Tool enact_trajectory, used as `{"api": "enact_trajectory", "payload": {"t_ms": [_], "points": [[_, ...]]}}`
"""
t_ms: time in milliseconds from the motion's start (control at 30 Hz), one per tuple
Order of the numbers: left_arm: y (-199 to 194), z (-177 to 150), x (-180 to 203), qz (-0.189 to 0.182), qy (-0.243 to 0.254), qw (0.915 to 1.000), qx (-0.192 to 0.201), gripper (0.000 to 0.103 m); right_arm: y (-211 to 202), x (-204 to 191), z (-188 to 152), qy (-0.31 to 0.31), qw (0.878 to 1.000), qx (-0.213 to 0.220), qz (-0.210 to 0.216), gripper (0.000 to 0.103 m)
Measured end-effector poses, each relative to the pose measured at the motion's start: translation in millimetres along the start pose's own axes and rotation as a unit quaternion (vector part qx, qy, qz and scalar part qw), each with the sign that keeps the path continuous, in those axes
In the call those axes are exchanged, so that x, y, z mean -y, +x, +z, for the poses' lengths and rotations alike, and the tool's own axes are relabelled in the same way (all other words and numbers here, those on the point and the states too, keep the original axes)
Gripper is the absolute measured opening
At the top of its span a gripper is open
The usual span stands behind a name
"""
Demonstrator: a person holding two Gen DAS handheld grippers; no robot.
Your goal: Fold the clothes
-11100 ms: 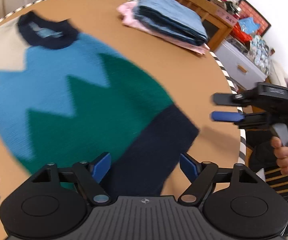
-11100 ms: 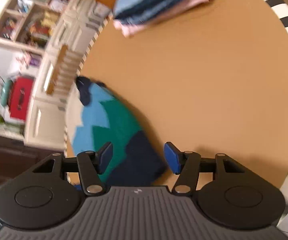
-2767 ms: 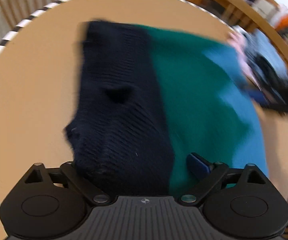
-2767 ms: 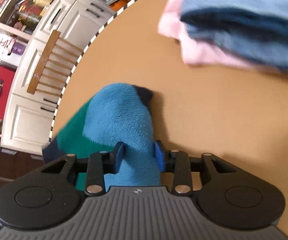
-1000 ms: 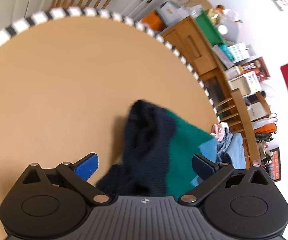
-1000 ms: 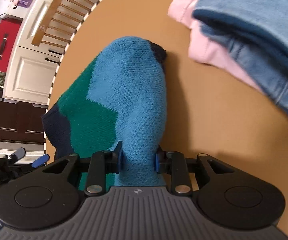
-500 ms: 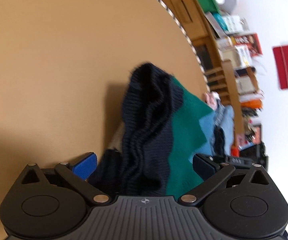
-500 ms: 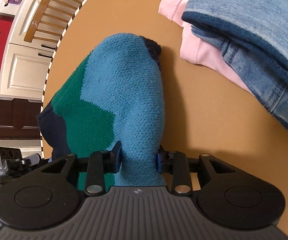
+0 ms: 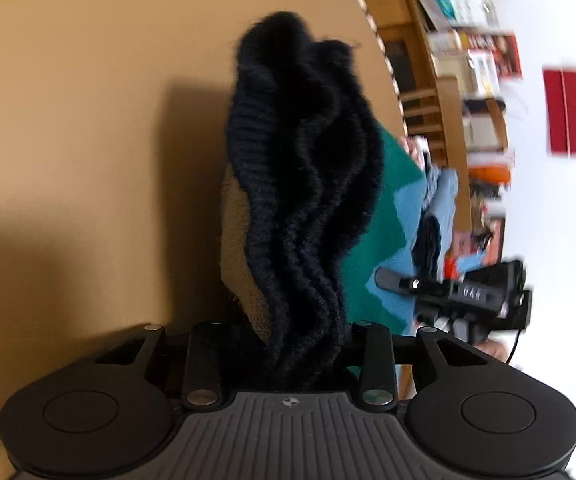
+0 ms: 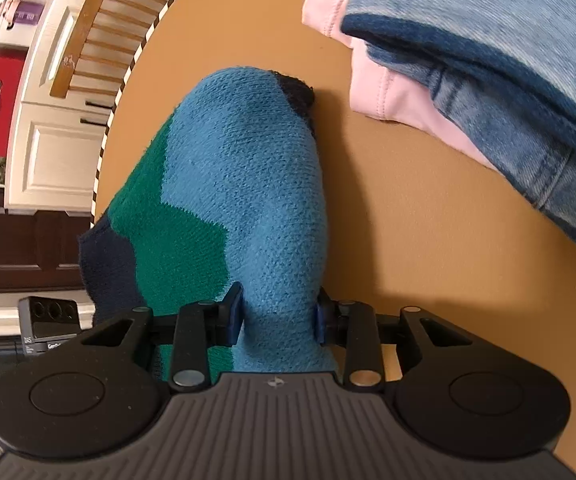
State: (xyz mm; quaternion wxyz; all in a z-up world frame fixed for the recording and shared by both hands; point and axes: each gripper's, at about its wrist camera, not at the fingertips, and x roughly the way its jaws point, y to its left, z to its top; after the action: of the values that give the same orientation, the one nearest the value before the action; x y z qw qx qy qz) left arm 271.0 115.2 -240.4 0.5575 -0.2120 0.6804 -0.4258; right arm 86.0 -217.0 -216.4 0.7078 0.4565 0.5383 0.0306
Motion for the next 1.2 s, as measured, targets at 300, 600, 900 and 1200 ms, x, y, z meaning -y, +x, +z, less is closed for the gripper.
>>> {"api": "enact_trajectory", "payload": {"t_ms": [300, 600, 900, 1200], "points": [[-26.2, -24.5, 19.0, 0.031, 0.024, 0.9987, 0.033, 0.036, -25.0, -15.5, -43.2, -0.041, 0.996, 0.063, 0.052, 0.028], [-42.3, -44.4, 106.4, 0.045, 0.079, 0.9955, 0.027, 0.036, -84.6, 0.9, -85.2, -0.011, 0.984, 0.125, 0.13, 0.027], [33.2, 40.9, 319.1, -0.01, 0.219, 0.9755, -0.015, 0.039, -257.9, 14.1, -48.2, 0.0, 0.949, 0.288, 0.126, 0.028], [200.4, 101.0, 343.4, 0.114, 0.234, 0.9616, -0.086, 0.042, -235.4, 122.3, 3.9, 0.176, 0.932, 0.307, 0.076, 0.028]]}}
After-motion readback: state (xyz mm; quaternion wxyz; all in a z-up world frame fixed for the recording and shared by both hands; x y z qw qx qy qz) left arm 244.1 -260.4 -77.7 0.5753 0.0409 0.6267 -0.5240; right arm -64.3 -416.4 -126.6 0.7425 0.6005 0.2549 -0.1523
